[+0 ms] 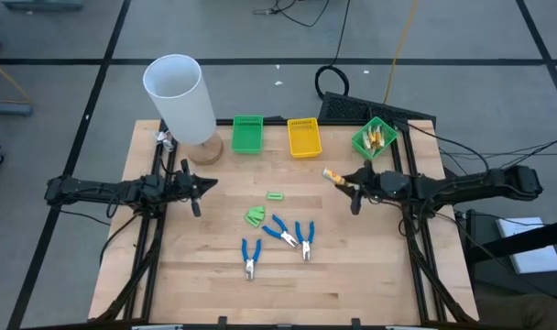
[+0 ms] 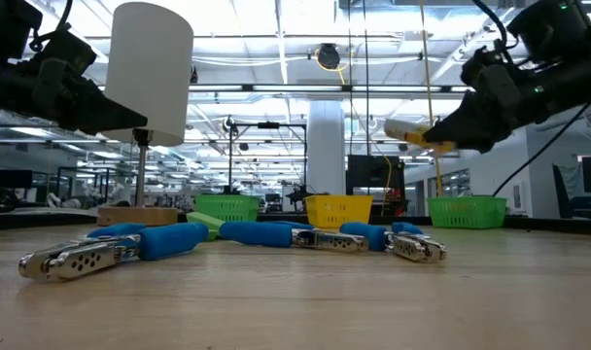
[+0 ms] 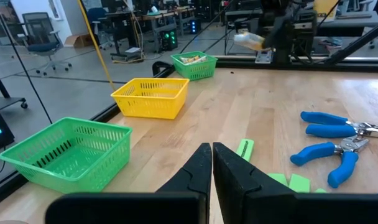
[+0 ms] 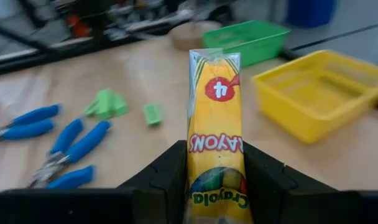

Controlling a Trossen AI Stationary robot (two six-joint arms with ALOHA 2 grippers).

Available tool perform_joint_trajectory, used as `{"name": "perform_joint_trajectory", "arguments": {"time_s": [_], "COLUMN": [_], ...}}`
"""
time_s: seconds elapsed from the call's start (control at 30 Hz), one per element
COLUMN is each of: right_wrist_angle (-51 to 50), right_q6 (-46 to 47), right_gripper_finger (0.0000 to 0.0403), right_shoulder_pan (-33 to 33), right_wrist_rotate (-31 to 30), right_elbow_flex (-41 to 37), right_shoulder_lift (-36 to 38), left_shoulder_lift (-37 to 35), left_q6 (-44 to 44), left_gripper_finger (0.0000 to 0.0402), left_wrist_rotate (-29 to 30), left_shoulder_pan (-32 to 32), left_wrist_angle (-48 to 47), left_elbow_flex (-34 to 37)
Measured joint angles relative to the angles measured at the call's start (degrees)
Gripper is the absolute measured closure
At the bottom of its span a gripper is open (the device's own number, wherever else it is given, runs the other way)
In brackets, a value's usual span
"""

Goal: Pick & Place School Supplies
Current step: Put the yellow crayon box into the right green bin

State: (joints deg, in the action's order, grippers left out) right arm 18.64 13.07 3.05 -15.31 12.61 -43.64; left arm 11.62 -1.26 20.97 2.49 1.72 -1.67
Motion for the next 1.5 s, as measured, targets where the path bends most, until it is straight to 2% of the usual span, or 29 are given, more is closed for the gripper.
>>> {"name": "perform_joint_trajectory", "arguments": {"time_s": [0.2, 0.5, 0.73, 0.83, 1.0, 1.2, 1.4, 1.5], "right_wrist_angle": [-0.09, -0.2, 0.34, 0.01, -1.73, -4.74, -4.72, -4.22], "right_q6": [1.11, 1.28, 2.66, 5.75, 8.65, 11.61, 14.15, 15.77], "right_gripper_finger": [0.0282, 0.0282, 0.0282, 0.0282, 0.0282, 0.0282, 0.0282, 0.0282], "right_shoulder_pan": [0.0, 0.0, 0.3, 2.28, 7.34, 16.32, 29.54, 36.04], "right_wrist_rotate": [-9.7, -21.77, -39.75, -43.02, -42.42, -37.79, -24.71, -20.42], "right_elbow_flex": [-1.9, -1.94, -1.94, -1.94, -1.94, -1.94, -1.94, -1.94], "right_shoulder_lift": [4.75, 5.07, 5.07, 5.07, 5.05, 4.55, 1.56, -1.63], "left_shoulder_lift": [0.0, 0.0, 0.0, 0.0, 0.0, 0.0, 0.0, 0.0], "left_q6": [0.02, 0.02, 0.01, 0.02, 0.01, 0.02, 0.0, 0.02], "left_gripper_finger": [0.038, 0.038, 0.038, 0.038, 0.038, 0.038, 0.038, 0.038], "left_wrist_rotate": [0.0, 0.0, 0.0, 0.0, 0.0, 0.0, 0.0, 0.0], "left_shoulder_pan": [0.0, 0.01, 0.0, -0.01, -0.01, 0.01, -0.01, 0.01], "left_wrist_angle": [0.0, 0.0, 0.0, 0.02, 0.02, 0.02, 0.02, 0.02], "left_elbow_flex": [-0.01, 0.0, 0.0, -0.02, -0.02, -0.01, -0.02, 0.0]}}
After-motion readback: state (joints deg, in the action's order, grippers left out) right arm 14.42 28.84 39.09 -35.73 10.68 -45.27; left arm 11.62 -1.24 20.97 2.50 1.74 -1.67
